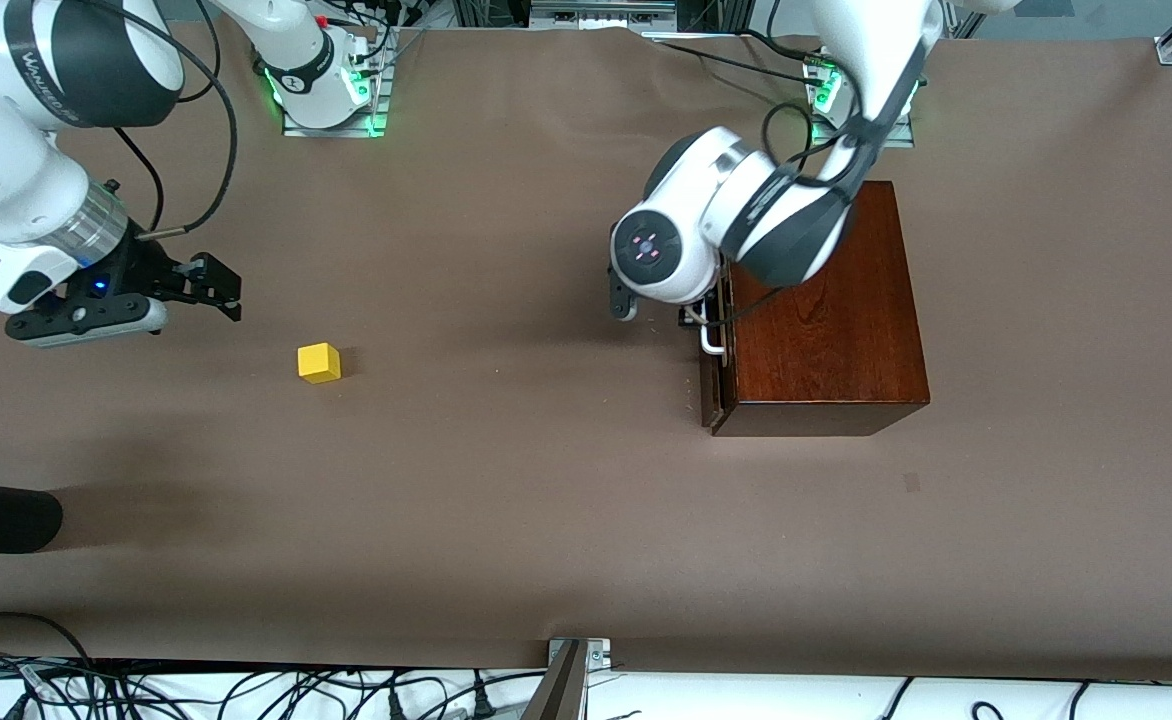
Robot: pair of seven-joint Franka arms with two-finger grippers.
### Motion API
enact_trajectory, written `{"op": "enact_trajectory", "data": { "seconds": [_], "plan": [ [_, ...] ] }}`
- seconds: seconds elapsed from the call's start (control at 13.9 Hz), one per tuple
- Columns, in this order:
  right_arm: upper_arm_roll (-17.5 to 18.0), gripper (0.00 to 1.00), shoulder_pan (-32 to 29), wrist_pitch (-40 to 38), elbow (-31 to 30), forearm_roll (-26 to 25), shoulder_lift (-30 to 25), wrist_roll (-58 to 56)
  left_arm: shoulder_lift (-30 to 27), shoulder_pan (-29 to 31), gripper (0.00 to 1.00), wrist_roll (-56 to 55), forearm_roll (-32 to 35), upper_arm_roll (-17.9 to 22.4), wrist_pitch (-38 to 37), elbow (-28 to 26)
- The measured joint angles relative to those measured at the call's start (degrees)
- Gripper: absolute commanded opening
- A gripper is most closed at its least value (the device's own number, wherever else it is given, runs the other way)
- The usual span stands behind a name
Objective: Open drawer, take yellow block, close drawer
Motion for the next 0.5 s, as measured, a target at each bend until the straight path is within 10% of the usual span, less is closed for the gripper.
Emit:
{"op": "enact_trajectory", "data": {
  "seconds": [0.5],
  "plan": [
    [0.1,1.00,0.2,-2.7,0.8,0.0,-0.7,0.1,-11.5,12.9,1.00,-0.3,-0.6,0.4,-4.3,1.1]
  ]
}}
